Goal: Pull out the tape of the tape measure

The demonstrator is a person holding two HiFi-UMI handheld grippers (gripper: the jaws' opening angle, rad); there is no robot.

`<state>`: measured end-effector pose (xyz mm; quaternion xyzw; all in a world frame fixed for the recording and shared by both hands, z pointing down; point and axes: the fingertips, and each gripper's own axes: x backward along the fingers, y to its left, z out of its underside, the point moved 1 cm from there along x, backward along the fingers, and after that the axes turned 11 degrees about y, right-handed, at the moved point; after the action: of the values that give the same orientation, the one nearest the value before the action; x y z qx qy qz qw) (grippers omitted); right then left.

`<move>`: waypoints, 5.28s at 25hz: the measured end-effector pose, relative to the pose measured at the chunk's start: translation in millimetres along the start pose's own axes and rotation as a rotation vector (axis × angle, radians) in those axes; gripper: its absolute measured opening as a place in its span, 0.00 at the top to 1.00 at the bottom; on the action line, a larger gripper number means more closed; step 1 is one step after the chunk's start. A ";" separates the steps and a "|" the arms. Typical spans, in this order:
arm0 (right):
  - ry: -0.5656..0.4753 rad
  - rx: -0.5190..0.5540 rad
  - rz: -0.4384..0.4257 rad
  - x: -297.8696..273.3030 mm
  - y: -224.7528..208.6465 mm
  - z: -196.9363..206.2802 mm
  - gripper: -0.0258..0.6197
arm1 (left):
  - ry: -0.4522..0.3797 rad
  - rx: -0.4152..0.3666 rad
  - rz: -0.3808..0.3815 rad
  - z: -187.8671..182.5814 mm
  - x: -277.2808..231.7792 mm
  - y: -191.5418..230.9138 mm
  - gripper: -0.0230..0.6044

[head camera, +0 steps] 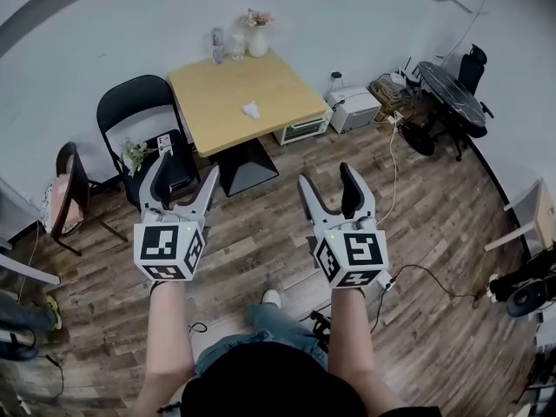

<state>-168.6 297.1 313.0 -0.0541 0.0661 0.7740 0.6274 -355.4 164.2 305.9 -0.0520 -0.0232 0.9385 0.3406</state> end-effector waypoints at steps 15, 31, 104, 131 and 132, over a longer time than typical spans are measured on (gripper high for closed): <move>0.036 0.030 -0.071 -135.4 -112.2 -13.0 0.44 | 0.073 0.060 -0.105 2.4 -178.7 -0.4 0.39; 0.088 0.023 -0.062 -249.0 -169.5 -7.1 0.44 | 0.136 0.137 -0.093 32.0 -313.3 26.6 0.40; 0.449 0.193 -0.685 -642.7 -241.1 91.9 0.44 | 0.758 0.435 -0.638 320.4 -560.2 36.9 0.61; 0.295 0.210 -0.788 -636.2 -229.7 41.1 0.46 | 0.678 0.452 -0.522 233.5 -557.6 74.1 0.74; 0.285 0.206 -0.785 -636.0 -229.2 37.3 0.47 | 0.668 0.458 -0.516 226.7 -557.2 77.5 0.74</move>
<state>187.1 -263.0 447.9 -0.1183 0.2035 0.4506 0.8611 -5.6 -254.7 570.7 -0.2669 0.2826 0.7361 0.5541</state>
